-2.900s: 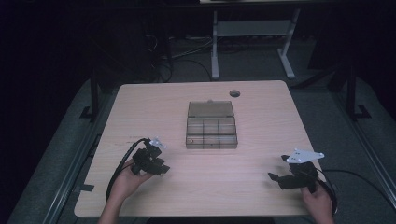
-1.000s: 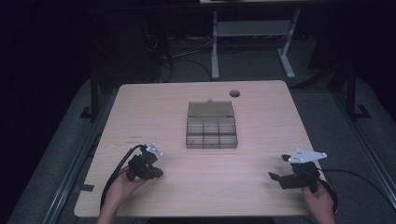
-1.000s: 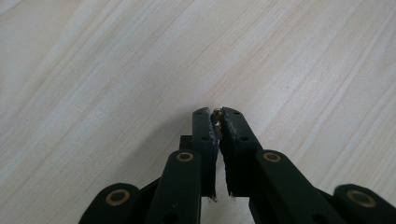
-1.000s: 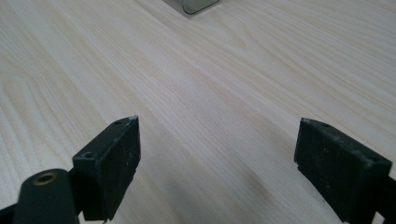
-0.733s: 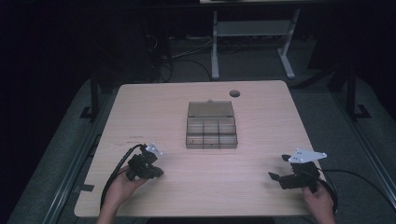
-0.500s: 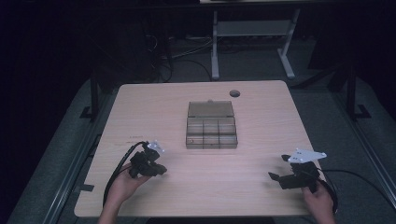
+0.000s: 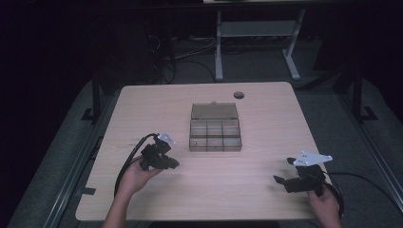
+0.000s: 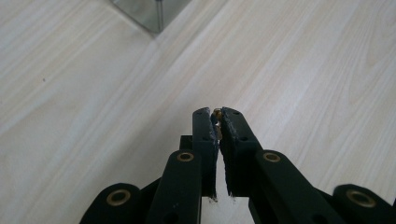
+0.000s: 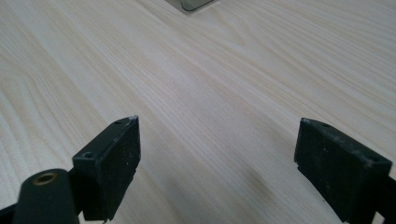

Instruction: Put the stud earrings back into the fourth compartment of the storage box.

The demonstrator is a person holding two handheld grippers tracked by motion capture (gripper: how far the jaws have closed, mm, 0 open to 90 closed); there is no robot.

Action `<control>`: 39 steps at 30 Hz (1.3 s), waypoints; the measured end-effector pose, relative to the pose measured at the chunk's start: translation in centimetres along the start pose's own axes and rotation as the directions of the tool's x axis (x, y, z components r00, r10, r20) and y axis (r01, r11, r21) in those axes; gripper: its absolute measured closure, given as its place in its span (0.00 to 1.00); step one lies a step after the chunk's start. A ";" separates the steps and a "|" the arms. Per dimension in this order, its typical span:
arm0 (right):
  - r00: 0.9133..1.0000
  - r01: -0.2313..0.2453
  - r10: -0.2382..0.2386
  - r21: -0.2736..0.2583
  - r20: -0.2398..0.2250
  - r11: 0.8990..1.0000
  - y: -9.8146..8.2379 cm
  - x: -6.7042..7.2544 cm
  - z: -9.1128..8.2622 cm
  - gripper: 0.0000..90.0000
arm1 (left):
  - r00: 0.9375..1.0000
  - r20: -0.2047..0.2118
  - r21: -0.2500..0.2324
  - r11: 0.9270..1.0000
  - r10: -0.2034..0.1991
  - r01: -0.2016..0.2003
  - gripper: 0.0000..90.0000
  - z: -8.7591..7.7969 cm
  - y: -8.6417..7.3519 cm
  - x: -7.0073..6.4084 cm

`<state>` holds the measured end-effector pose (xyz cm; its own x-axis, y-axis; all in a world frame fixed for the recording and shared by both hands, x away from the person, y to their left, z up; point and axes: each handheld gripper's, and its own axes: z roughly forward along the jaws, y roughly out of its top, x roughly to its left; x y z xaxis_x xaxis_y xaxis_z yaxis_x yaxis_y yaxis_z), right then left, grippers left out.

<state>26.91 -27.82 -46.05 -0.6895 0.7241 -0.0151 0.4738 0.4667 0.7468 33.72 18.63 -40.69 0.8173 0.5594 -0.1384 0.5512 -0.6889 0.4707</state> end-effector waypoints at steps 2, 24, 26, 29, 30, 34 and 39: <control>1.000 0.002 -0.002 0.000 -0.001 1.000 0.0 0.0 0.0 0.16 | 1.000 0.002 -0.001 1.000 0.011 -0.011 0.94 -0.1 0.4 0.1; 1.000 -0.002 0.002 0.001 -0.016 1.000 0.1 0.1 0.1 0.16 | 0.999 0.013 0.013 0.999 0.050 -0.050 0.94 1.0 7.9 0.8; 1.000 -0.004 0.004 0.001 -0.020 1.000 0.1 0.1 0.1 0.16 | 0.999 0.013 0.015 0.999 0.046 -0.047 0.94 1.3 8.4 1.0; 1.000 -0.004 0.004 0.000 -0.021 1.000 0.1 0.1 0.1 0.16 | 0.999 0.008 0.032 0.999 0.039 -0.039 0.94 1.7 9.1 1.2; 1.000 -0.004 0.004 0.000 -0.022 1.000 0.1 0.1 0.1 0.16 | 0.999 0.007 0.035 0.999 0.033 -0.034 0.94 1.9 9.4 1.3; 1.000 0.000 0.000 0.000 -0.024 1.000 0.1 0.1 0.1 0.16 | 1.000 0.004 0.043 0.999 0.027 -0.027 0.94 2.5 10.2 1.6; 1.000 0.008 -0.008 -0.007 -0.023 1.000 0.1 0.1 0.0 0.16 | 1.000 -0.002 0.081 0.996 0.022 -0.022 0.94 3.5 11.1 2.3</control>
<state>26.88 -27.69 -46.04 -0.7059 0.7083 -0.0057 0.4643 0.4688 0.7515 42.27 10.66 -38.84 0.8289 0.5451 -0.1261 0.5451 -0.7360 0.4015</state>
